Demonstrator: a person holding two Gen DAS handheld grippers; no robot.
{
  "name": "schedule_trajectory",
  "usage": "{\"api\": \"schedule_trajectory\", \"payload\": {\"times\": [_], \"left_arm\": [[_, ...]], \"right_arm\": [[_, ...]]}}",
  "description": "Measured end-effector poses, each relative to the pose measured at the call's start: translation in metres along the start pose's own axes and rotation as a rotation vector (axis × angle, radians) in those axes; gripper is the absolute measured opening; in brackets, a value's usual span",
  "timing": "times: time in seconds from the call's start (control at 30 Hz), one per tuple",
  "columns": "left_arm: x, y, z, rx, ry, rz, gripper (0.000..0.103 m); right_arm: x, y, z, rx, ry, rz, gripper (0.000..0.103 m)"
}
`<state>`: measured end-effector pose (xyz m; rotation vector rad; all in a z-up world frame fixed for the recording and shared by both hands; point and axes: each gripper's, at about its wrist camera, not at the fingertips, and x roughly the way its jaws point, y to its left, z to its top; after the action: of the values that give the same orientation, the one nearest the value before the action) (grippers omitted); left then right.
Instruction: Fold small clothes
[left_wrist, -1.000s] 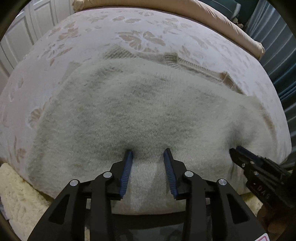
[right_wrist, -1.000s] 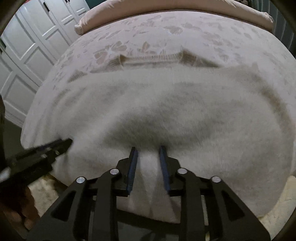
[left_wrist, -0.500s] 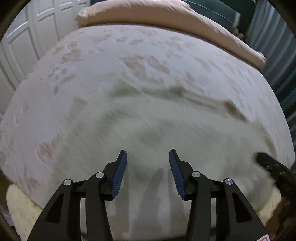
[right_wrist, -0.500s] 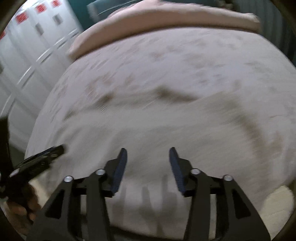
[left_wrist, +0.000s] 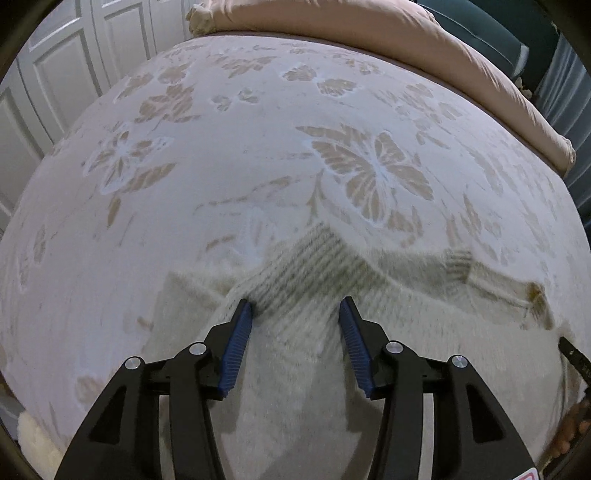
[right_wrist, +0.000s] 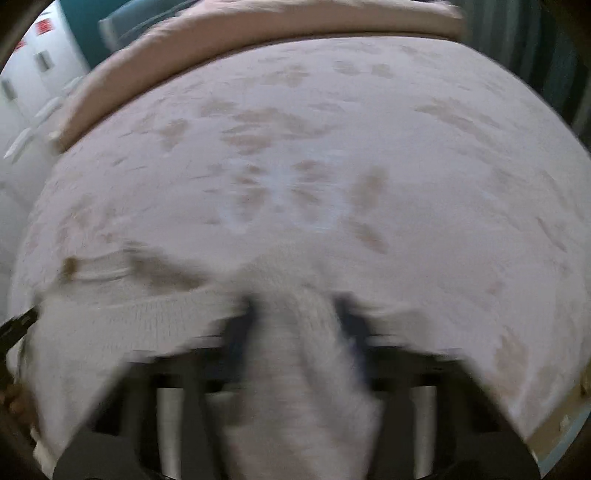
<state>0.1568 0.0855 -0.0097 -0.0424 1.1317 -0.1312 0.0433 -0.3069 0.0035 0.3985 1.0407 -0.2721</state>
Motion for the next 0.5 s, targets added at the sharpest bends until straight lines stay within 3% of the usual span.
{"api": "schedule_trajectory", "payload": {"times": [0.2, 0.3, 0.37, 0.43, 0.5], "left_arm": [[0.015, -0.007, 0.01, 0.043, 0.0, 0.034, 0.051], [0.022, -0.01, 0.013, 0.064, -0.011, 0.052, 0.055], [0.025, -0.014, 0.012, 0.083, -0.026, 0.075, 0.058], [0.026, -0.017, 0.01, 0.095, -0.037, 0.094, 0.059], [0.023, -0.018, 0.009, 0.098, -0.042, 0.099, 0.059]], "right_arm": [[-0.041, 0.002, 0.019, 0.052, -0.174, 0.029, 0.009], [-0.013, -0.016, 0.021, 0.091, -0.111, -0.014, 0.009], [0.025, -0.025, 0.012, 0.107, -0.001, -0.03, 0.01], [0.024, -0.027, 0.009, 0.112, -0.033, -0.031, 0.012], [0.014, -0.024, 0.013, 0.129, -0.036, -0.05, 0.022]]}}
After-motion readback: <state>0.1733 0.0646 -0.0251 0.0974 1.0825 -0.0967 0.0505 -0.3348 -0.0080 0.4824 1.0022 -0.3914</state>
